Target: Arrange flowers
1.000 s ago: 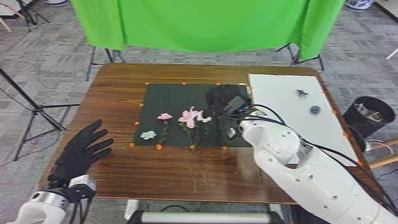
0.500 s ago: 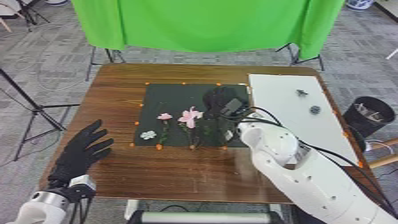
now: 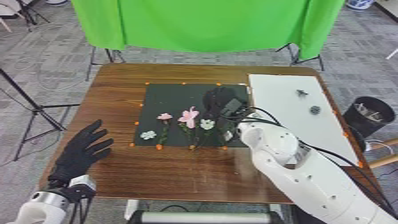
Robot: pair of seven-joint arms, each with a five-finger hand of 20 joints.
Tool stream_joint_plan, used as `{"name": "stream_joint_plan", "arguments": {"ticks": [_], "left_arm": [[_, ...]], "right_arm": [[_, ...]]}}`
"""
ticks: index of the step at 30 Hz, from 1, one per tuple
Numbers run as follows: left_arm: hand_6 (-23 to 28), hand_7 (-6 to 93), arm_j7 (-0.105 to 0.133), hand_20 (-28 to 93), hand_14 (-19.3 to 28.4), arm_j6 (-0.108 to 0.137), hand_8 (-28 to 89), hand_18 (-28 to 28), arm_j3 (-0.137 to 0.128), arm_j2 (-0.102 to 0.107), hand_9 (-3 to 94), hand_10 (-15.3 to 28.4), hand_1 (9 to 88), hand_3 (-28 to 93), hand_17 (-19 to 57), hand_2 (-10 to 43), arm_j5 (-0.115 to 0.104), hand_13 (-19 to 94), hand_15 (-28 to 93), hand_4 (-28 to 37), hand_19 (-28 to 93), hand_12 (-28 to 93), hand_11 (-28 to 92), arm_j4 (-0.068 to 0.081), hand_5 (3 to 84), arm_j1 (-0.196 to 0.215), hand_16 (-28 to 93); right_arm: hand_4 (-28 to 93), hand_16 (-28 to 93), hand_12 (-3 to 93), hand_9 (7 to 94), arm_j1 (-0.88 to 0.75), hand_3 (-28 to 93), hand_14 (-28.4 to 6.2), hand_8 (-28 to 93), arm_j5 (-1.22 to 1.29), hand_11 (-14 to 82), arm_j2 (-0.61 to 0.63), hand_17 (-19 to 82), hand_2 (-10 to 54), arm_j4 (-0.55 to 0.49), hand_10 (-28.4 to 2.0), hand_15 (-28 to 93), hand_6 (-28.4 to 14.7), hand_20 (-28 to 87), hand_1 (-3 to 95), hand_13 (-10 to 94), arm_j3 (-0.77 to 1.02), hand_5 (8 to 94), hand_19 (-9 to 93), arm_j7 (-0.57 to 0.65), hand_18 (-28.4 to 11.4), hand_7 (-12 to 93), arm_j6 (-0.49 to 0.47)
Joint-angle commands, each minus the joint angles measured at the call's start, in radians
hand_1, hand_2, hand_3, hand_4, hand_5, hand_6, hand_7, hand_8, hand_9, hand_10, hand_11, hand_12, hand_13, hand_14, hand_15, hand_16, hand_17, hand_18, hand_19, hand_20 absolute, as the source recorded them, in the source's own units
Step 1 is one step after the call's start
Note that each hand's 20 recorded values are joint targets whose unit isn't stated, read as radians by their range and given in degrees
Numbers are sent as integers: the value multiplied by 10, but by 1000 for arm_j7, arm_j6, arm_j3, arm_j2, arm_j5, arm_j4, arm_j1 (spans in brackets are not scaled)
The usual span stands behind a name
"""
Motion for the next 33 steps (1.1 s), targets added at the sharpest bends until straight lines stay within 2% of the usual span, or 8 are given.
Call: {"name": "stream_joint_plan", "arguments": {"ticks": [1,5,7,11,14,17,25,33], "left_arm": [[22,222,0,94,164,10,-115,225,8,-2,221,117,262,697,-93,-15,-4,207,309,-244,435,167,191,4,231,20,6],[22,223,4,94,165,15,-115,225,6,-2,221,117,262,696,-93,-15,-6,206,310,-243,435,166,190,3,231,25,6],[22,222,2,94,165,19,-115,225,6,-3,221,117,261,698,-93,-16,-7,207,310,-242,436,166,189,4,231,25,6],[21,223,13,94,164,22,-115,225,1,-2,221,116,261,697,-94,-15,-12,207,310,-243,436,167,189,-1,231,38,6],[21,223,17,94,164,24,-116,225,1,-1,221,116,260,698,-94,-15,-13,207,310,-242,436,167,189,-3,231,40,6],[21,224,18,94,164,24,-116,224,1,-3,221,116,261,699,-93,-16,-12,207,310,-243,436,167,190,-4,231,41,6],[21,223,21,93,164,29,-116,225,-1,-2,221,117,261,699,-93,-16,-15,207,309,-243,435,167,191,-5,231,44,6],[21,222,27,94,164,29,-115,224,-2,2,221,116,260,699,-93,-16,-17,207,308,-243,436,166,190,-6,231,50,6]], "right_arm": [[-278,293,399,801,25,824,-46,65,-5,303,25,368,-95,2,-65,779,34,541,380,724,31,656,932,37,-201,509,70],[-274,277,296,687,51,831,-58,44,-6,398,79,340,-95,11,-90,786,18,520,329,675,51,574,924,127,-198,509,47],[-259,258,262,596,60,867,-70,-138,-5,399,111,309,-95,20,-100,778,3,508,286,616,59,509,894,174,-198,480,34],[-254,223,238,427,52,884,-98,-173,-12,343,163,248,-95,29,-132,767,-36,504,250,495,93,369,853,276,-207,424,-59],[-256,153,232,283,41,883,-126,-123,-19,235,200,204,-95,52,-165,762,-73,516,227,381,100,249,821,350,-213,315,-79],[-251,131,245,216,37,877,-138,-63,13,140,217,178,-95,79,-183,746,-106,519,215,328,119,185,794,409,-217,203,-124],[-250,117,235,229,-46,873,-133,-29,78,69,289,177,-95,88,-206,731,-120,516,212,348,218,163,783,466,-219,136,-139],[-260,161,178,357,-90,878,-105,-72,141,116,322,214,-95,109,-193,705,-92,510,225,457,275,228,807,489,-224,230,-151]]}}
